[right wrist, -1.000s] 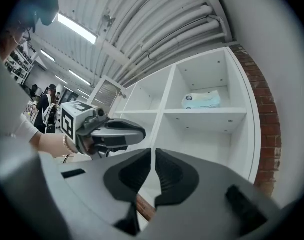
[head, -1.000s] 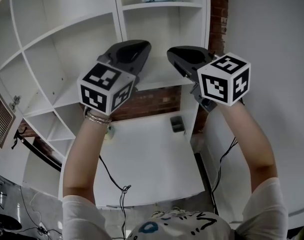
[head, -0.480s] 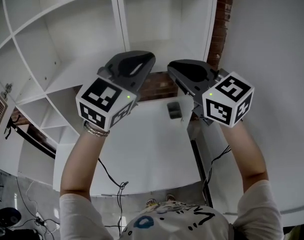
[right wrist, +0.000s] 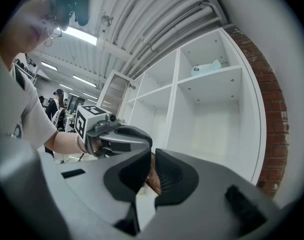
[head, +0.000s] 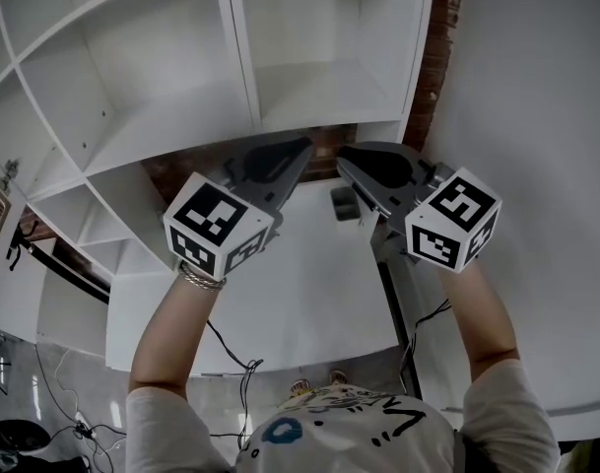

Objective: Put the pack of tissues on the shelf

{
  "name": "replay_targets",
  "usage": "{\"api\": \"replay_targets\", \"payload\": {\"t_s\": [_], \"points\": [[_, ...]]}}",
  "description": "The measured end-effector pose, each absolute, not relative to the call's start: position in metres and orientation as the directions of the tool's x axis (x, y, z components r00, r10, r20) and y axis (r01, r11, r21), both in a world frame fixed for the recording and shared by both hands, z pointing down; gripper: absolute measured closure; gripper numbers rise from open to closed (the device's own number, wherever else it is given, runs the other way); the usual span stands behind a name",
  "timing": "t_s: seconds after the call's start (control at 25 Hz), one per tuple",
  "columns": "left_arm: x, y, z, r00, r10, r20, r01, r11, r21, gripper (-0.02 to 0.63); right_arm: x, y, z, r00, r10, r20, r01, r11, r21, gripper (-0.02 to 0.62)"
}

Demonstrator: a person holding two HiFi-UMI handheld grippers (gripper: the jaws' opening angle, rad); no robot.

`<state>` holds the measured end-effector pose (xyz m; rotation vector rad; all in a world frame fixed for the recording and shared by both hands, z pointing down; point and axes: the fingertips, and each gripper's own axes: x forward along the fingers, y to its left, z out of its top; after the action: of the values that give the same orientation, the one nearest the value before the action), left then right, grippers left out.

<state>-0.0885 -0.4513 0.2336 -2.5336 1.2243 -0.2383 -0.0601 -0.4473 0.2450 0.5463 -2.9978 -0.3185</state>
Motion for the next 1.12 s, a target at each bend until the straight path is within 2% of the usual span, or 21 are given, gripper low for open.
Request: {"api": "replay_targets", "payload": {"t_s": [0.48,0.76,1.12], "points": [[-0.085,-0.439,0.312,0.617,-0.781,0.092,-0.743,-0.618,-0.256,0.586,-0.06,-0.438,0.323,-0.948,-0.293,0.125,-0.27,0.947,0.173,0.552],[-0.087,-0.424,0.346,0.599,-0.797,0.082,-0.761,-0.598,-0.25,0.586,-0.063,-0.42,0.355,-0.95,-0.281,0.134,-0.254,0.948,0.193,0.552],[-0.093,-0.398,0.379,0.566,-0.821,0.069,-0.806,-0.569,-0.162,0.585,-0.052,-0.405,0.394,-0.952,-0.275,0.135,-0.264,0.96,0.099,0.554]]}}
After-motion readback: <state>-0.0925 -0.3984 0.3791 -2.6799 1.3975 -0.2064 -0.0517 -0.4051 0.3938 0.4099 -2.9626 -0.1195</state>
